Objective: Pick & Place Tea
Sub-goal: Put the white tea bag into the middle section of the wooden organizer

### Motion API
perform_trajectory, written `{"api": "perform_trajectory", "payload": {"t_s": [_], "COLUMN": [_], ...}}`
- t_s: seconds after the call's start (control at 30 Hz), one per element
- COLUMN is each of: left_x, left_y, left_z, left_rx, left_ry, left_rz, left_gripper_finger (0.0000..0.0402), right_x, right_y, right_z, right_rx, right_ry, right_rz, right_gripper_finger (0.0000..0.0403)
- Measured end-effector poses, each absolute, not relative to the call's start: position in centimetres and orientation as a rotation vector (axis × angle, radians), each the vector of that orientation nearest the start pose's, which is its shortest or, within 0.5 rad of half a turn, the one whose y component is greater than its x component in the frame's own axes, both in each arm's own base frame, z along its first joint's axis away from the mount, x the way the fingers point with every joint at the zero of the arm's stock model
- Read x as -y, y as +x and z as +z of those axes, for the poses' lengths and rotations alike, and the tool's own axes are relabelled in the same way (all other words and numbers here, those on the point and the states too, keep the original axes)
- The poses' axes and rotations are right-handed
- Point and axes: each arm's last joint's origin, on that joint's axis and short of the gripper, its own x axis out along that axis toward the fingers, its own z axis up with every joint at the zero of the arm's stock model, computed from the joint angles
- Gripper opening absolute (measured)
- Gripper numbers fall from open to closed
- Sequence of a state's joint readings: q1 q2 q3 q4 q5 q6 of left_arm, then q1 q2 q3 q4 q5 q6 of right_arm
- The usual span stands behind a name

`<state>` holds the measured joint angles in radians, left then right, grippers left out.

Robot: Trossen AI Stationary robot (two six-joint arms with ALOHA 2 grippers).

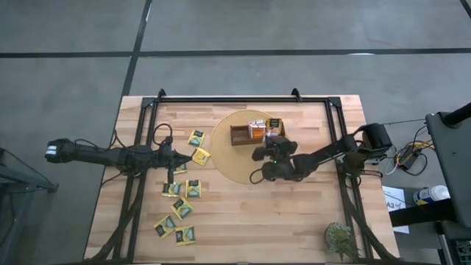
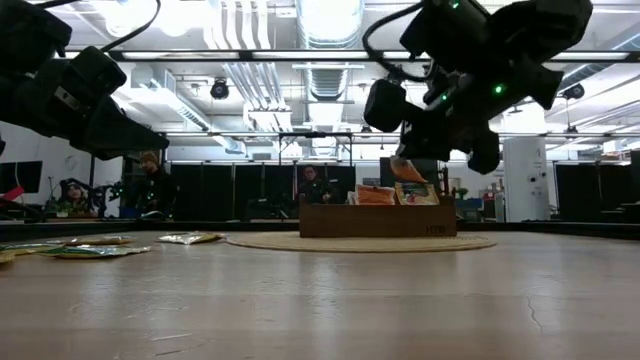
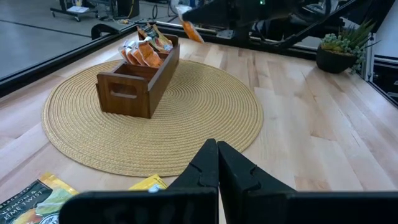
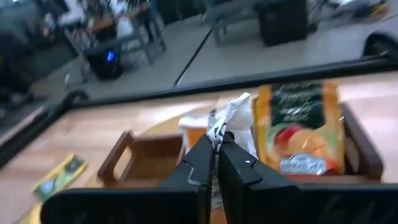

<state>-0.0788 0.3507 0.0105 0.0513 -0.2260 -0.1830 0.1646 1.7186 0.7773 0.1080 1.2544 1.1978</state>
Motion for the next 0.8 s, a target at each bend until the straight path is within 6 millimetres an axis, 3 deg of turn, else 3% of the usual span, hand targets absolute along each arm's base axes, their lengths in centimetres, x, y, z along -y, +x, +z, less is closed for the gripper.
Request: {"api": "perform_trajectory", "payload": {"t_s": [0.27, 0.4, 0.57, 0.8], "left_x": [0.3, 0.3, 0.3, 0.3], "left_y": [11.5, 11.5, 11.5, 11.5], "left_z": [14.2, 14.2, 14.2, 14.2], "left_rx": [-0.272, -0.271, -0.271, -0.272], "left_ry": [-0.137, -0.137, -0.138, -0.138], "left_rz": [0.171, 0.171, 0.172, 0.171], "left_gripper_finger": [0.0000, 0.0000, 0.0000, 0.0000], "right_x": [-1.3, 0.1, 2.1, 2.8], "right_y": [31.3, 32.1, 32.7, 33.0], "right_z": [12.9, 12.0, 12.1, 12.8], "right_rx": [0.175, 0.144, 0.086, 0.087], "right_ry": [0.463, 0.465, 0.468, 0.430], "right_rz": [-1.306, -1.314, -1.290, -1.291], "right_gripper_finger": [0.0013, 0.0013, 0.0013, 0.0013]}}
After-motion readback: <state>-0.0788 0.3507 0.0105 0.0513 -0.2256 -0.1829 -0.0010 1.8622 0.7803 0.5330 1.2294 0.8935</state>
